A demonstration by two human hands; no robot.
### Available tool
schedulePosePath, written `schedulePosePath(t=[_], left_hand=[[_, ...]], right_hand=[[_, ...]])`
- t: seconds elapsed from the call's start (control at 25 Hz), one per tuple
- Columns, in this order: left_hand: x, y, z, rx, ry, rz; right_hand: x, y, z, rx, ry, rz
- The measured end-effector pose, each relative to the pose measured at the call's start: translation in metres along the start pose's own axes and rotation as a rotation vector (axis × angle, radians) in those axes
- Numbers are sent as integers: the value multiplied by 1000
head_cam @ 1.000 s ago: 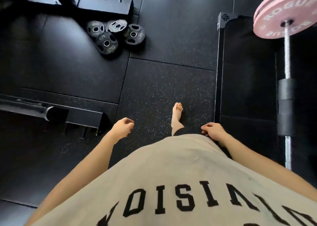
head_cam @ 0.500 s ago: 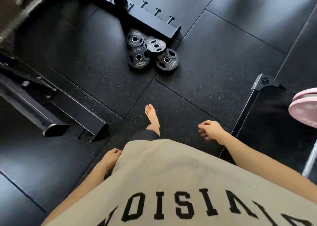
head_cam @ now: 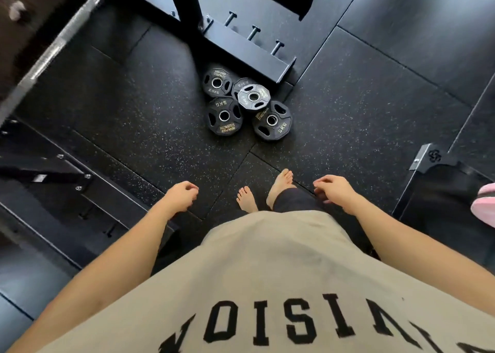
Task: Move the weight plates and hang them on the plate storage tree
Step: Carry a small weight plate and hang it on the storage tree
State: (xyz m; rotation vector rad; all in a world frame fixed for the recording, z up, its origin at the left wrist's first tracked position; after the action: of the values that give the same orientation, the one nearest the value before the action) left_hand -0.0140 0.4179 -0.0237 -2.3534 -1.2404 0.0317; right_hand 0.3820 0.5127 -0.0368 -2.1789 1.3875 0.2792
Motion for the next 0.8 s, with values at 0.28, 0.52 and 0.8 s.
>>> schedulePosePath(t=[0.28, 0.52, 0.8], left_hand=[[107, -60, 87, -24, -48, 1], [185, -87, 197, -84, -107, -21], [243, -97, 442, -81, 27, 155]], right_hand=[[-124, -11, 103, -53, 73, -20], [-233, -1, 234, -72, 115, 8], [-250, 82, 439, -23, 200, 114]])
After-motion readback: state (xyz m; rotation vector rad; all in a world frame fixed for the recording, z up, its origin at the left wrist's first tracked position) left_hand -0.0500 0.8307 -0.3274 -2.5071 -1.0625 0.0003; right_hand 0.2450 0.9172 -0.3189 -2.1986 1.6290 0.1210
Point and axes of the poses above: each hand's wrist, its own z-axis towards the middle knuckle, its own y-axis out of the palm, x = y × z, the point moved 4 cm from there along z, towards the middle knuckle, and after that the axes turned 10 degrees about z, right-handed, at the moved point
